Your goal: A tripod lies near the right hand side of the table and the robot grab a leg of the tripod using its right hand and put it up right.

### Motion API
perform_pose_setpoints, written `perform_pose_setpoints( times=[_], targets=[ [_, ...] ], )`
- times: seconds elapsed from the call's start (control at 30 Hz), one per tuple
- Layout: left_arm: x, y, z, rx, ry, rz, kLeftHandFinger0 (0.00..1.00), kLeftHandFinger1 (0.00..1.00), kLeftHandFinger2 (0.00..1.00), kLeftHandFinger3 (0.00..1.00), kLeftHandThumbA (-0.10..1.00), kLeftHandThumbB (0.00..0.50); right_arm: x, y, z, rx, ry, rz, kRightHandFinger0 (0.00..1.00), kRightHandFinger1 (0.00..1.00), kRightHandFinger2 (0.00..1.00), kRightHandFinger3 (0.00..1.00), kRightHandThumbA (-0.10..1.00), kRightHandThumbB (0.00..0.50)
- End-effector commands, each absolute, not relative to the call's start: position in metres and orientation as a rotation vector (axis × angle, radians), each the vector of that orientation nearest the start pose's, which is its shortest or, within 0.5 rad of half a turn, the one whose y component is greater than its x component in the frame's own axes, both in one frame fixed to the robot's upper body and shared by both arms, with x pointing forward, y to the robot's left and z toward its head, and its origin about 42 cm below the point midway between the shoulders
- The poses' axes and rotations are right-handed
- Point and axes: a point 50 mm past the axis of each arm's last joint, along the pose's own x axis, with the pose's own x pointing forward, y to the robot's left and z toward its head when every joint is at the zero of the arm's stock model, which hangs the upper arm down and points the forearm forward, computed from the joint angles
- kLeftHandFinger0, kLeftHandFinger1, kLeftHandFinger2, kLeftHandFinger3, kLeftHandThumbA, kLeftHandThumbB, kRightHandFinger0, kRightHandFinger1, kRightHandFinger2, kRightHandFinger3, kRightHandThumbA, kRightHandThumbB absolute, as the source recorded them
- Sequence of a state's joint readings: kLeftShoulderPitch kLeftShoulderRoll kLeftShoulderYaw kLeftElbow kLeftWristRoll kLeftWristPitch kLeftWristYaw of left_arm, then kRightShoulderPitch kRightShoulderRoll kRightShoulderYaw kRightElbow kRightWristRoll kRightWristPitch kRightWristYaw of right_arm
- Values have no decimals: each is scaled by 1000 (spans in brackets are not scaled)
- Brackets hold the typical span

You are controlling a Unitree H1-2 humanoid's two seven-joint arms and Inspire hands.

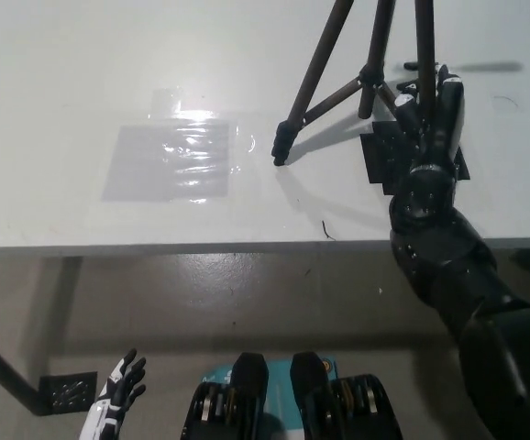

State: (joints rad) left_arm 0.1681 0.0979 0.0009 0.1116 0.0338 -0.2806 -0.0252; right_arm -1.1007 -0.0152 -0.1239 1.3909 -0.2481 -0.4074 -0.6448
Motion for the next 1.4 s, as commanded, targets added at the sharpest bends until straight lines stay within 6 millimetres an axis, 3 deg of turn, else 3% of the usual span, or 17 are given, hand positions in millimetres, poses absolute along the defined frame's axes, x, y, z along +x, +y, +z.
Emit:
perform_pose_setpoints(
  times=[0.0,0.2,0.23,0.27,0.3,0.33,0.4,0.53,0.63,0.73,0.8,0.9,1.03,1.13,1.23,1.3,1.37],
  targets=[
    [222,255,52,142,-57,-11,1000,1000,1000,1000,1000,109,543,-150,209,-169,-195,-377,0,28,421,510,-100,94],
    [221,255,51,144,-58,-9,1000,1000,1000,1000,1000,80,547,-160,213,-212,-195,-345,0,102,495,620,-57,119],
    [221,255,51,146,-61,-8,1000,1000,1000,1000,1000,61,548,-162,214,-230,-202,-331,59,184,561,686,55,152],
    [221,255,51,147,-62,-9,1000,1000,1000,1000,1000,60,548,-163,215,-241,-208,-310,282,478,853,948,225,297],
    [221,255,51,148,-62,-9,1000,1000,1000,1000,1000,66,550,-165,217,-260,-219,-247,654,885,1000,1000,480,428],
    [221,255,51,146,-62,-8,1000,1000,1000,1000,1000,70,552,-166,219,-282,-222,-162,1000,1000,1000,1000,657,461],
    [220,254,51,141,-59,-9,1000,1000,1000,1000,1000,64,555,-168,222,-333,-216,-75,1000,1000,1000,1000,839,500],
    [220,253,51,144,-61,-10,1000,1000,1000,1000,1000,58,563,-169,253,-318,-318,4,1000,1000,1000,1000,933,500],
    [220,253,51,146,-58,-13,1000,1000,1000,1000,1000,64,561,-166,299,-221,-437,62,1000,1000,1000,1000,994,500],
    [217,257,49,143,-50,-13,1000,1000,1000,1000,1000,67,538,-161,350,-175,-643,99,1000,1000,1000,1000,1000,500],
    [216,257,48,142,-48,-14,1000,1000,1000,1000,1000,62,529,-160,365,-174,-687,103,1000,1000,1000,1000,1000,500],
    [214,257,47,145,-45,-18,1000,1000,1000,1000,1000,49,484,-159,415,-108,-864,169,1000,1000,1000,1000,1000,500],
    [211,257,45,145,-38,-21,1000,1000,1000,1000,1000,63,445,-158,452,-41,-1067,200,1000,1000,1000,1000,974,500],
    [210,258,44,151,-22,-14,1000,1000,1000,1000,1000,75,398,-163,478,-90,-1201,142,1000,1000,1000,1000,1000,500],
    [209,258,45,154,-20,-14,1000,1000,1000,1000,1000,68,364,-169,481,-107,-1278,135,1000,1000,1000,1000,1000,500],
    [208,258,45,143,-23,-11,1000,1000,1000,1000,1000,74,325,-177,468,-158,-1376,118,1000,1000,1000,1000,1000,500],
    [216,259,46,147,-37,-14,1000,1000,1000,1000,1000,72,308,-178,457,-130,-1413,112,1000,1000,1000,1000,951,500]
  ],
)
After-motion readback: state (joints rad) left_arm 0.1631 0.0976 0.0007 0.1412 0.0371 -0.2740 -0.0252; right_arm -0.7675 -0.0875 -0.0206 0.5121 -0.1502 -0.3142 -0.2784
